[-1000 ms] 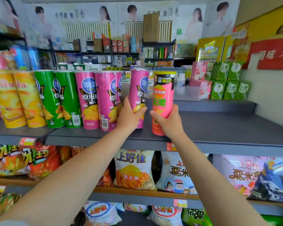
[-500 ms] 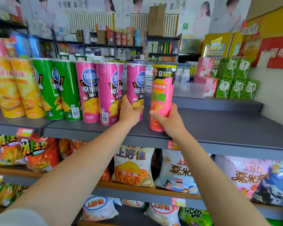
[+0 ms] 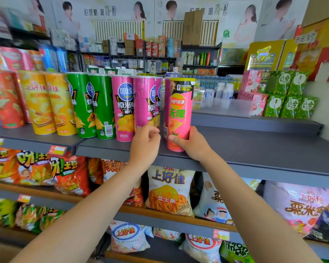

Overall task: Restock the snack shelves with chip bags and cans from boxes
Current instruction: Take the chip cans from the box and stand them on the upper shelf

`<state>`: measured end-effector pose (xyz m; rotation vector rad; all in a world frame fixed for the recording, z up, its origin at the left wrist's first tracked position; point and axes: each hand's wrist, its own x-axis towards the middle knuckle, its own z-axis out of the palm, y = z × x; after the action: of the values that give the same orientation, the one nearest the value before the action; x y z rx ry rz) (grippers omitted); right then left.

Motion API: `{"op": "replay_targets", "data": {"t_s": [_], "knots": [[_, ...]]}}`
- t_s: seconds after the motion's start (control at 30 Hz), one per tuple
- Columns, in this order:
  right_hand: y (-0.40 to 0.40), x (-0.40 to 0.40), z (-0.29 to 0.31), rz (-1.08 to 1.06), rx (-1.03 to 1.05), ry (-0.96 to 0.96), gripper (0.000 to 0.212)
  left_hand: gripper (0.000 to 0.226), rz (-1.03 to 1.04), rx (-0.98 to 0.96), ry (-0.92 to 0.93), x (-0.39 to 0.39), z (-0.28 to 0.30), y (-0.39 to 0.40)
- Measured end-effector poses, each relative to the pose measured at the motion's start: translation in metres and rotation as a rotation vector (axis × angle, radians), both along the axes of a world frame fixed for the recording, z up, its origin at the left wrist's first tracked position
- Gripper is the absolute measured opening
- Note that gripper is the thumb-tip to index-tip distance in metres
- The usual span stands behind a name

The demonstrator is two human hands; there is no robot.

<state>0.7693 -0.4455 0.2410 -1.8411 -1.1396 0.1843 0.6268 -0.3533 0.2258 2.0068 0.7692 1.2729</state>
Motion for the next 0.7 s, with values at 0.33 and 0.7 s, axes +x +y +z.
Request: {"op": "replay_targets", "data": {"t_s": [0.33, 0.7], "knots": [[0.031, -0.011, -0.002, -0.076, -0.053, -0.049, 0.069, 0.017, -0.013, -0.305, -0.013, -0.022, 0.005, 0.01], [0.024, -0.044, -0.01, -0.281, 0.02, -0.16, 0.074, 0.018, -0.187, -0.339, -0.075, -0.049, 0.004, 0.005]]}}
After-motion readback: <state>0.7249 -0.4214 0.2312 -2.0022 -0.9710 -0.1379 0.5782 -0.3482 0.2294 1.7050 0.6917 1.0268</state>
